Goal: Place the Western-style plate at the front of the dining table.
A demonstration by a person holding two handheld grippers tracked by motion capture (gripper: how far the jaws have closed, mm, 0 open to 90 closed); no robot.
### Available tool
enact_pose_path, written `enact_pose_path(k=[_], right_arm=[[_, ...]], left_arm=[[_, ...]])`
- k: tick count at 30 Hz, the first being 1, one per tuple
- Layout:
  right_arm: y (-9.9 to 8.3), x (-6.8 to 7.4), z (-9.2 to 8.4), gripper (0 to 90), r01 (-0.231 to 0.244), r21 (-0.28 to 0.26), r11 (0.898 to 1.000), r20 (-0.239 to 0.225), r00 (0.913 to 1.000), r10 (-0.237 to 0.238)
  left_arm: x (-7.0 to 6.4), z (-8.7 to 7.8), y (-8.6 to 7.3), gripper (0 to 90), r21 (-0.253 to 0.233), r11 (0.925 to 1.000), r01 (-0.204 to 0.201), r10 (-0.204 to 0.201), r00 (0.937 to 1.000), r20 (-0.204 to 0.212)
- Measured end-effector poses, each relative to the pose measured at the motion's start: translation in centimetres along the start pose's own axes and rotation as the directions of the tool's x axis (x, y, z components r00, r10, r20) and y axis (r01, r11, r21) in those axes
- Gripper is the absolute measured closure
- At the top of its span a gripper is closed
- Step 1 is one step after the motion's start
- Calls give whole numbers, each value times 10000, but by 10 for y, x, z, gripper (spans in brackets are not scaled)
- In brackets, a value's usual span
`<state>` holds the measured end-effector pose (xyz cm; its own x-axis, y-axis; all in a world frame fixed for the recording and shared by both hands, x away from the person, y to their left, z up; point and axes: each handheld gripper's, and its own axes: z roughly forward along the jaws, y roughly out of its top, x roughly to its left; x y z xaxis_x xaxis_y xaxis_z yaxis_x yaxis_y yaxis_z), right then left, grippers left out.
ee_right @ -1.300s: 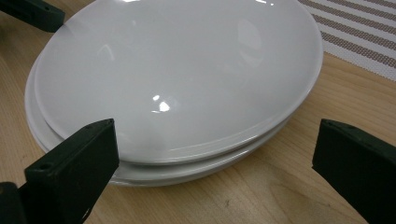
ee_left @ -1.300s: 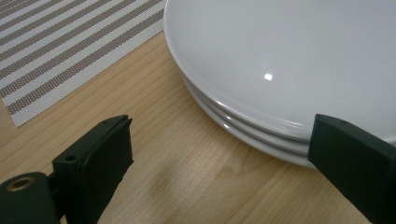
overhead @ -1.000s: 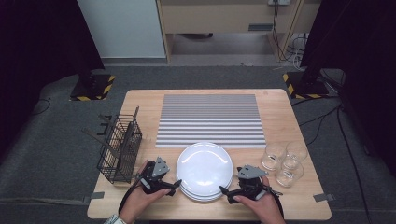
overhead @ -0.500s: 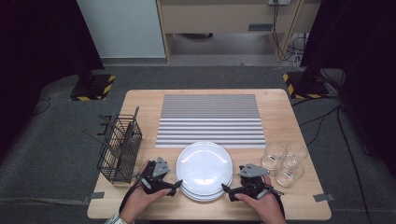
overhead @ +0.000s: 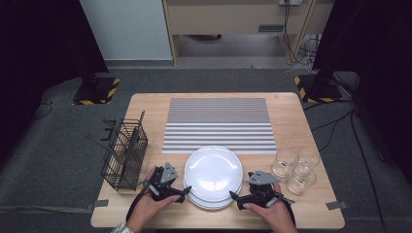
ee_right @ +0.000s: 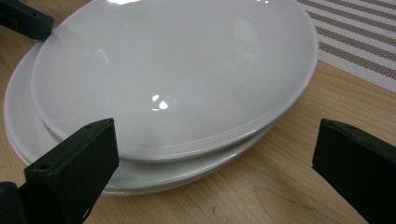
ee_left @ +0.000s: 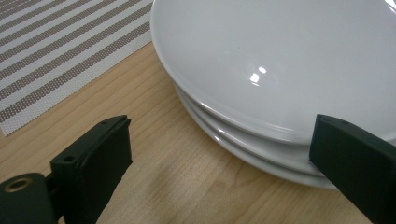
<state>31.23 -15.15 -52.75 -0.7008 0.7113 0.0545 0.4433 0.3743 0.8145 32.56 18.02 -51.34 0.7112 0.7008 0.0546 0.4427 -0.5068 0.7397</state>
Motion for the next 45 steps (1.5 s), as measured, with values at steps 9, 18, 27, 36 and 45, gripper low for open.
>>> enact_pose_path(k=[9,18,27,36,45], right_arm=[[0,5,4,5,356,207,9992,81,9993,-358],[0,4,4,5,331,217,9992,137,9993,-334],[0,1,4,5,310,207,9993,344,9989,-317],[2,11,5,20,292,40,9996,417,9987,-293],[3,6,5,6,165,73,9998,741,9971,-170]], left_arm=[[-3,4,1,50,121,9999,-116,115,9999,57],[-4,5,1,51,123,9998,-157,157,9999,41],[-6,6,1,51,125,9997,-185,184,9998,100],[-8,6,2,43,258,9996,-72,73,10000,-15],[-10,7,3,42,324,9994,105,-100,9999,-137]])
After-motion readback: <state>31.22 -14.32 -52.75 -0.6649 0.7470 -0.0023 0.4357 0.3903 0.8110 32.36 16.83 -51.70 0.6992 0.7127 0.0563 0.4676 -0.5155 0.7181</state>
